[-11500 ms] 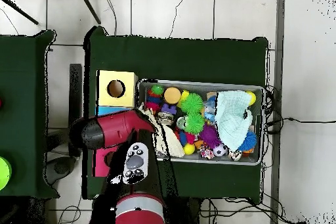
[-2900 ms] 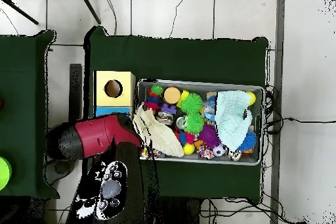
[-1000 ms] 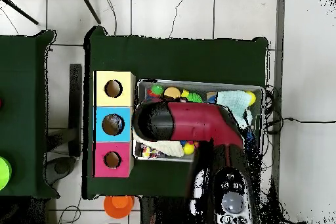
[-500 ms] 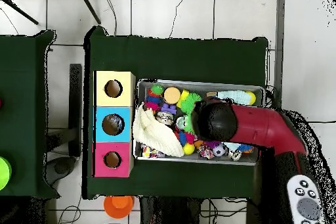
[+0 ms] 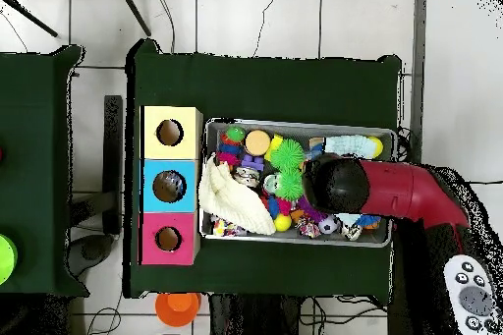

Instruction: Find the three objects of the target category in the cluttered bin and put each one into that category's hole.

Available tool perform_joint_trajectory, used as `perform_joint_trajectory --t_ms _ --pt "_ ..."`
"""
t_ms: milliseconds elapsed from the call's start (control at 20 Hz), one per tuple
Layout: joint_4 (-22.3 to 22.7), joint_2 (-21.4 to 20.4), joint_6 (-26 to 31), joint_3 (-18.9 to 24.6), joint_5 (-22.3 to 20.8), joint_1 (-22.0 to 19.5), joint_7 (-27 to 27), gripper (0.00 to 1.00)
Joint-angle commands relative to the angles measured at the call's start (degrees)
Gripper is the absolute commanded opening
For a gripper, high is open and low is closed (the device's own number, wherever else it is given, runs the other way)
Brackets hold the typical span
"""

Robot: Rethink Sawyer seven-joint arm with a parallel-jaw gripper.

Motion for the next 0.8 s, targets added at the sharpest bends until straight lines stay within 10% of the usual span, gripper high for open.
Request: perform_joint_trajectory --t_ms 50,800 --pt "1.1 5.1 1.0 9.6 -4.5 -2.0 -13.4 1.00" --pt "-0.7 5.1 8.9 14.6 -15.6 -6.4 -25.8 1.00"
